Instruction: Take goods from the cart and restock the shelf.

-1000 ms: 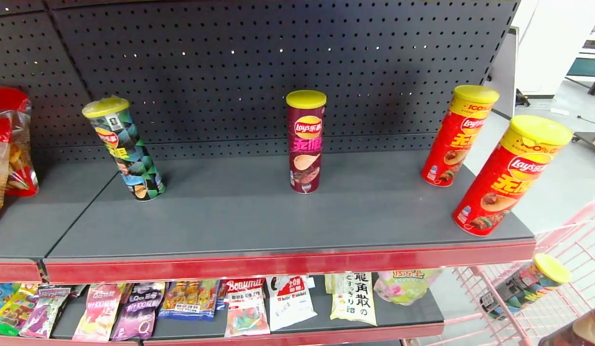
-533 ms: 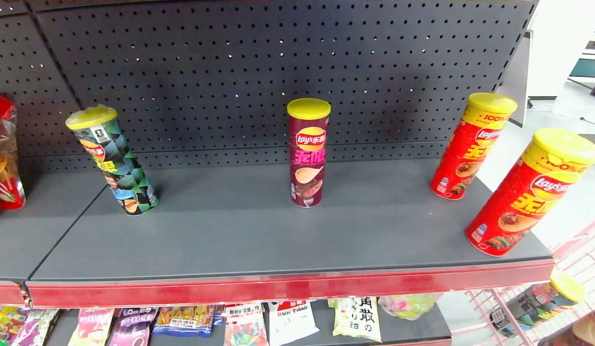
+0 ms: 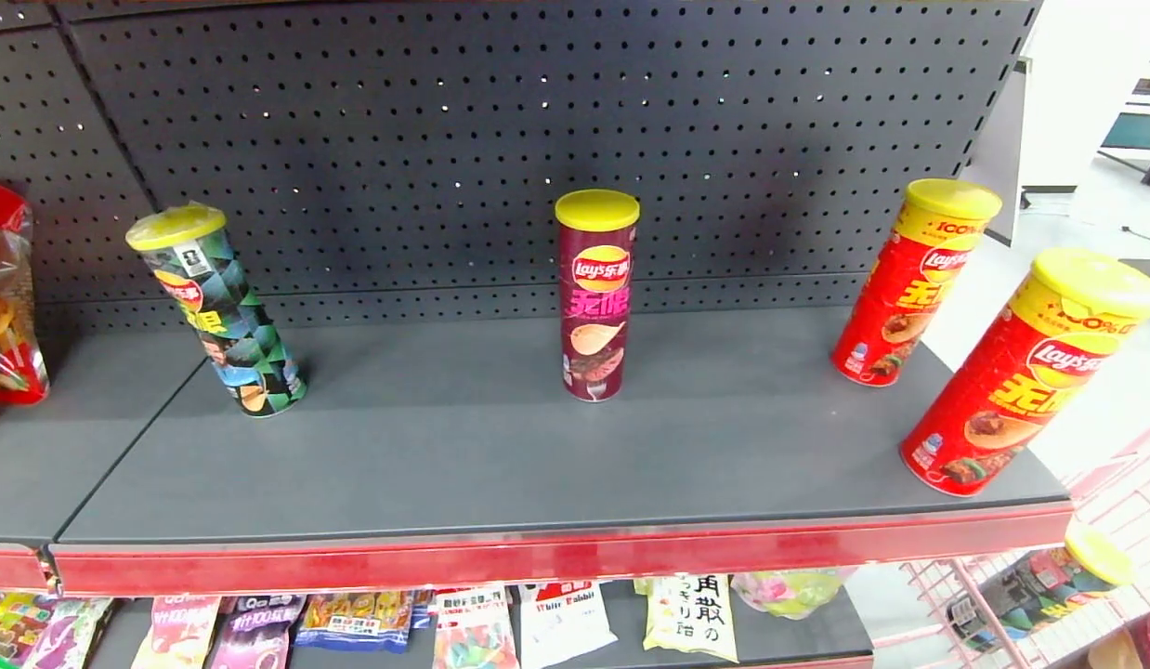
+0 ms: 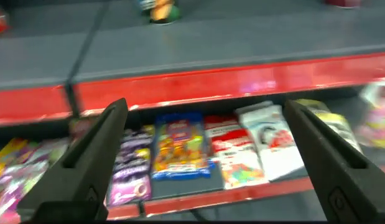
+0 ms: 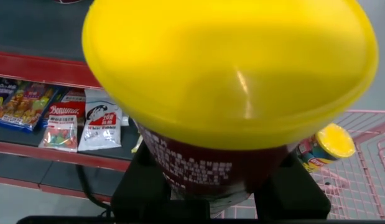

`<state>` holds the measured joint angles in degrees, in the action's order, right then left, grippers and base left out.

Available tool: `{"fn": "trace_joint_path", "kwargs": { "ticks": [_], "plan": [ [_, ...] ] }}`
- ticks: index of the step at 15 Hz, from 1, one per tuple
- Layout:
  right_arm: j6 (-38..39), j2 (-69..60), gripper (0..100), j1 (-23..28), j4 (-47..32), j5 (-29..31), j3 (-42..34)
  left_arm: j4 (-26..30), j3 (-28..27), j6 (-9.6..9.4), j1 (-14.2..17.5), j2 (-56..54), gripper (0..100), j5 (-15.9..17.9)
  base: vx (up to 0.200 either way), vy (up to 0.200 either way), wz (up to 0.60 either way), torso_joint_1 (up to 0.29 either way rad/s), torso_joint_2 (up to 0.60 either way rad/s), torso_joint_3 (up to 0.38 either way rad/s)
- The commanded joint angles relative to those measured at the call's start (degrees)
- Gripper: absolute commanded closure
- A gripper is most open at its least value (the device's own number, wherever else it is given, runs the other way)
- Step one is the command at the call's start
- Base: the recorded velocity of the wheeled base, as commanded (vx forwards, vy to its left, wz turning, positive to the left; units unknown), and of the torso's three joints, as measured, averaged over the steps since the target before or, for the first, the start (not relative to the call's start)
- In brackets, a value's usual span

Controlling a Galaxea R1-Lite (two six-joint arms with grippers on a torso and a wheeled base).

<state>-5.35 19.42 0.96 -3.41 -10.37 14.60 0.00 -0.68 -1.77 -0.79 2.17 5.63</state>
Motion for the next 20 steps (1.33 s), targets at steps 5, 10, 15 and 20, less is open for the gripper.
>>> {"fn": "trace_joint_path", "kwargs": {
  "ticks": [5,10,15,20],
  "plan": [
    [-0.01,1.5,100,-0.26,0.07,0.09,-0.45,-3.08,-31.57,4.4,-13.36,38.87,0,21.35,0.0,0.0,0.0,0.0,0.0,0.0],
    [-0.01,1.5,100,-2.28,0.07,-0.17,-0.01,-16.0,-36.23,-4.47,-16.43,64.01,0,27.85,0.0,0.0,0.0,0.0,0.0,0.0],
    [0.43,4.4,100,-3.95,0.51,0.0,1.3,-23.73,-57.06,-9.13,-18.81,92.93,0,36.64,0.0,0.0,0.0,0.0,0.0,0.0],
    [0.69,3.87,100,-3.69,0.34,0.44,1.39,-23.38,-69.1,-10.19,-19.77,103.3,0,39.81,0.0,0.0,0.0,0.0,0.0,0.0]
  ]
}}
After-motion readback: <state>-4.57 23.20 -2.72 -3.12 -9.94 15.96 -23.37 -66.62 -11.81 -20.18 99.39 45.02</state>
